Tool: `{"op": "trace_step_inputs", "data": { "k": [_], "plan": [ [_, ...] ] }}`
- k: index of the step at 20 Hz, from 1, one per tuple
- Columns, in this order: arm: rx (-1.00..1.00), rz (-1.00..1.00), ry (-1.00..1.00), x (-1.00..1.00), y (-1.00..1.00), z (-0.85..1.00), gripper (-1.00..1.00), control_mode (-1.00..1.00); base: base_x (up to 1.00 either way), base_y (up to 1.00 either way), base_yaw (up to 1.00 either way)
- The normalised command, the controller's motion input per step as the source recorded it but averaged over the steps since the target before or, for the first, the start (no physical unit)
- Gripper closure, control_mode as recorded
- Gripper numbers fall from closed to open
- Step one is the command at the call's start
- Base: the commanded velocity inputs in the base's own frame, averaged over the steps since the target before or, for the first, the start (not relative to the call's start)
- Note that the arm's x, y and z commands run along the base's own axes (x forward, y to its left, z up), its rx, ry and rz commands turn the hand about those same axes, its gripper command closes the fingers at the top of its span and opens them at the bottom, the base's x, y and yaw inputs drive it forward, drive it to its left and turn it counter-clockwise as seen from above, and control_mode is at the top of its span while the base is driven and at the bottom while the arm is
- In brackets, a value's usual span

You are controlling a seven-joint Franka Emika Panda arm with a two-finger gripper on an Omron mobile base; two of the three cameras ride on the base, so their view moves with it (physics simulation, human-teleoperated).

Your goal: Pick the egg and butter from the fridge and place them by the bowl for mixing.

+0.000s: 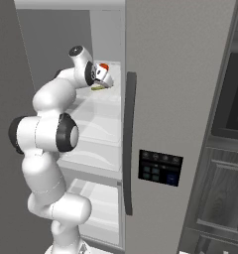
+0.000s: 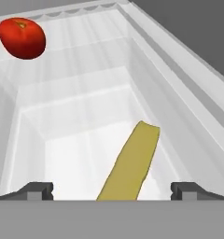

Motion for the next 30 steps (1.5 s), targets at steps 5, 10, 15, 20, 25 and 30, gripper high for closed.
{"op": "trace_step_inputs", "data": {
  "k": [5,10,15,20,25,30],
  "plan": [
    [0.06,0.00,0.01,0.32,0.00,-0.09,-1.00,-1.00,0.00,0.00,0.00],
    [0.04,0.00,0.06,0.17,-0.01,-0.17,-1.00,-1.00,0.00,0.00,0.00],
    [0.00,0.00,0.09,0.04,-0.01,-0.28,-1.00,-1.00,0.00,0.00,0.00],
    [0.00,0.00,0.16,-0.06,0.00,-0.44,-1.00,-1.00,0.00,0.00,0.00],
    [0.00,0.00,0.14,-0.34,0.00,-0.62,-1.00,-1.00,0.00,0.00,0.00],
    [0.00,0.00,0.05,-0.44,0.01,-0.64,1.00,-1.00,0.00,0.00,0.00]
  ]
}}
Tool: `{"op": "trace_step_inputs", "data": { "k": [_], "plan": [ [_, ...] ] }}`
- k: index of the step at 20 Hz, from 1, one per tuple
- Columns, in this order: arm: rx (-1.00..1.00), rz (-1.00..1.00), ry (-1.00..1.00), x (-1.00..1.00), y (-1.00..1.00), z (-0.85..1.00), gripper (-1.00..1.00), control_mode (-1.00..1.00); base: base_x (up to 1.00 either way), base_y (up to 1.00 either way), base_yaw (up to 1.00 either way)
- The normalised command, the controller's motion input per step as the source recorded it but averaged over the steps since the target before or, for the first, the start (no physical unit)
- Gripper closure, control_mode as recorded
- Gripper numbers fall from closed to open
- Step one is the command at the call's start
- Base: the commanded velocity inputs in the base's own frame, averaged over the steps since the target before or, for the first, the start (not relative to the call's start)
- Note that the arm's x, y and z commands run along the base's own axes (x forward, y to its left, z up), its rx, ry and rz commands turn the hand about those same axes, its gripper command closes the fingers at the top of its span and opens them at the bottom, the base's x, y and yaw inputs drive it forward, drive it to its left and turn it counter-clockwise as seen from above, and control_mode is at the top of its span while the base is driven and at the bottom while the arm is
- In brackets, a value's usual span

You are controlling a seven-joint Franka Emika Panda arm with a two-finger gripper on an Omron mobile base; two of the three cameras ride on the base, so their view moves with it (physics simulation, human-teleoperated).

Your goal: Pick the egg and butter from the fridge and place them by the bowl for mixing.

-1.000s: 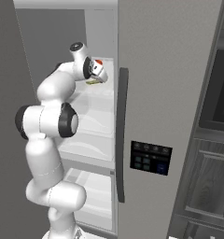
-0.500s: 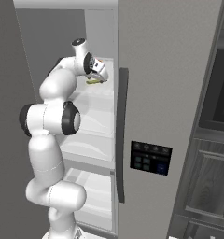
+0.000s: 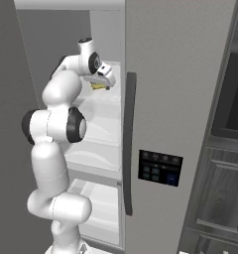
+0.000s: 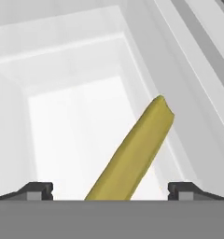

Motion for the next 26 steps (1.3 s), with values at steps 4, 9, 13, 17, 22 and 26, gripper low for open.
{"op": "trace_step_inputs", "data": {
  "k": [4,9,13,17,22,26],
  "plan": [
    [0.00,-0.03,0.02,-0.29,0.10,-0.65,1.00,-1.00,0.00,0.00,0.00],
    [0.00,-0.04,0.00,-0.32,0.01,-0.53,1.00,-1.00,0.00,0.00,0.00],
    [0.00,-0.04,0.00,-0.39,0.00,-0.46,1.00,-1.00,0.00,0.00,0.00],
    [0.00,-0.02,-0.06,-0.76,0.06,-0.47,1.00,-1.00,0.00,0.00,0.00],
    [0.00,-0.01,-0.10,-0.93,0.03,-0.38,1.00,-1.00,0.00,0.00,0.00],
    [0.07,0.00,-0.11,-0.94,0.00,-0.12,1.00,-1.00,0.00,0.00,0.00]
  ]
}}
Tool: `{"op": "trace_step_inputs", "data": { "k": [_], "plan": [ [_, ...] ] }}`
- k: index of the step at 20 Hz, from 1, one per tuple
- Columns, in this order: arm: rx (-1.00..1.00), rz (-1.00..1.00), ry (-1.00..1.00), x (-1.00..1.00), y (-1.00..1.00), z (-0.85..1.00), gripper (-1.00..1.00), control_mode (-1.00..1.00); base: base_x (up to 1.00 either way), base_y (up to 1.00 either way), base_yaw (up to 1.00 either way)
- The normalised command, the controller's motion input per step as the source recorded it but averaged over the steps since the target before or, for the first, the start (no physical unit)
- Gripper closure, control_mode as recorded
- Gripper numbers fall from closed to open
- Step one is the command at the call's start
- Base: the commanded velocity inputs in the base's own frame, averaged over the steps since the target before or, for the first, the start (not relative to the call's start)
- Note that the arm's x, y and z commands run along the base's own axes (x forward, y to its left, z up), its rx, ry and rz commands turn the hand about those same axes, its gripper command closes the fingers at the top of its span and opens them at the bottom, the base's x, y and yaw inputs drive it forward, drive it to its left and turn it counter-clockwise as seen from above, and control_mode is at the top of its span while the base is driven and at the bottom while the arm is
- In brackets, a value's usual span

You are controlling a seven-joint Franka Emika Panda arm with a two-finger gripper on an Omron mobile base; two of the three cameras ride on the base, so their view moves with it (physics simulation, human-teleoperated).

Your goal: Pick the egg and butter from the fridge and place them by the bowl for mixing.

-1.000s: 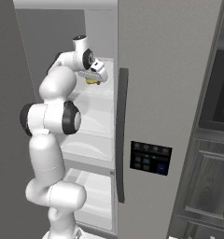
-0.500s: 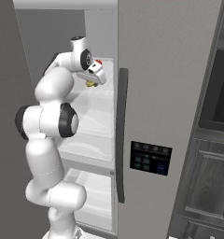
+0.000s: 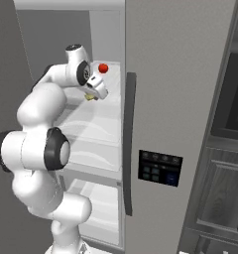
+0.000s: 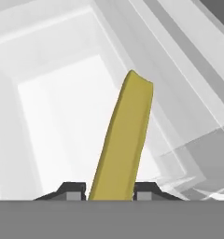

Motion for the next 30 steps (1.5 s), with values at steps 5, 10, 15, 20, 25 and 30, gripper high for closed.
{"op": "trace_step_inputs", "data": {
  "k": [5,10,15,20,25,30],
  "plan": [
    [0.10,0.01,-0.14,-0.94,0.00,-0.02,1.00,-1.00,0.00,0.00,0.00],
    [0.10,0.03,-0.10,-0.94,0.00,0.00,1.00,-1.00,0.00,0.00,0.00],
    [0.05,0.01,-0.06,-0.93,0.00,0.00,1.00,-1.00,0.00,0.00,0.00],
    [0.00,0.05,0.00,-0.88,0.00,0.00,1.00,-1.00,0.00,0.00,0.00],
    [0.00,0.10,0.02,-0.72,0.00,-0.04,1.00,-1.00,0.00,0.00,0.00],
    [0.00,0.15,0.06,-0.52,0.00,-0.14,1.00,-1.00,0.00,0.00,0.00]
  ]
}}
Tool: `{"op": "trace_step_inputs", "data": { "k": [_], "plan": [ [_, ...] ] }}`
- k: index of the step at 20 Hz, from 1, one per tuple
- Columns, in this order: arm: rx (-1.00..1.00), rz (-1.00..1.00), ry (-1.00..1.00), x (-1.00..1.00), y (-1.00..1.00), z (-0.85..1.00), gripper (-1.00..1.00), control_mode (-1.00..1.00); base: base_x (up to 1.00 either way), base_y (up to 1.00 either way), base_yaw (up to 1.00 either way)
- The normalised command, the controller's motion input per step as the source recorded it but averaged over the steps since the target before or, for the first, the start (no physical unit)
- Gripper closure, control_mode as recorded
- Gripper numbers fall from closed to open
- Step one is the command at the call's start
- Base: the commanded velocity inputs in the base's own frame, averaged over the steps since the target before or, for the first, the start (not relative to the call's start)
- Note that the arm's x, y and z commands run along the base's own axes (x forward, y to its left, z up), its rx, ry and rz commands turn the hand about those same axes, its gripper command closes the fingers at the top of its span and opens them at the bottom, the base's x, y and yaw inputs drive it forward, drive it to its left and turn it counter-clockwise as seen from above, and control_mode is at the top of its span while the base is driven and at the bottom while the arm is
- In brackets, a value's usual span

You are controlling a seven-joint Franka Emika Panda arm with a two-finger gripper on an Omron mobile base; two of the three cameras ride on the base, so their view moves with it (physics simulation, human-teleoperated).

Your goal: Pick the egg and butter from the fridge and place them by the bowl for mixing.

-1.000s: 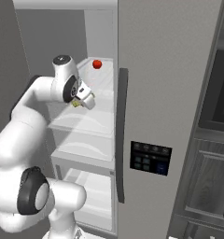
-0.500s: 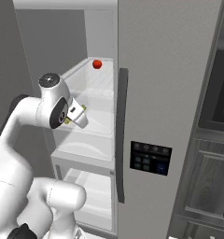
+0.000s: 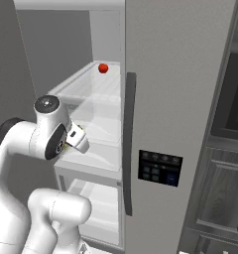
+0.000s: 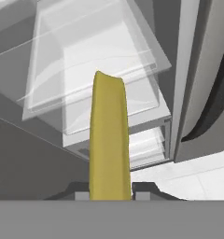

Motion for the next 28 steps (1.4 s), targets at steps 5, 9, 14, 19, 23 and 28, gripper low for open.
{"op": "trace_step_inputs", "data": {
  "k": [5,9,14,19,23,28],
  "plan": [
    [-0.04,0.13,0.00,-0.49,0.00,-0.14,1.00,-1.00,0.00,0.00,0.00],
    [-0.09,0.13,0.04,-0.27,0.03,-0.15,1.00,-1.00,0.00,0.00,0.00],
    [-0.08,0.03,0.09,-0.01,0.01,-0.06,1.00,-1.00,0.00,0.00,0.00],
    [0.00,0.00,0.00,0.00,0.00,0.00,1.00,-1.00,0.00,0.00,0.00],
    [0.00,0.00,0.00,0.00,0.00,0.00,1.00,1.00,-0.38,0.00,0.00],
    [0.00,0.00,0.00,0.00,0.00,0.00,1.00,1.00,-0.65,0.00,0.00]
  ]
}}
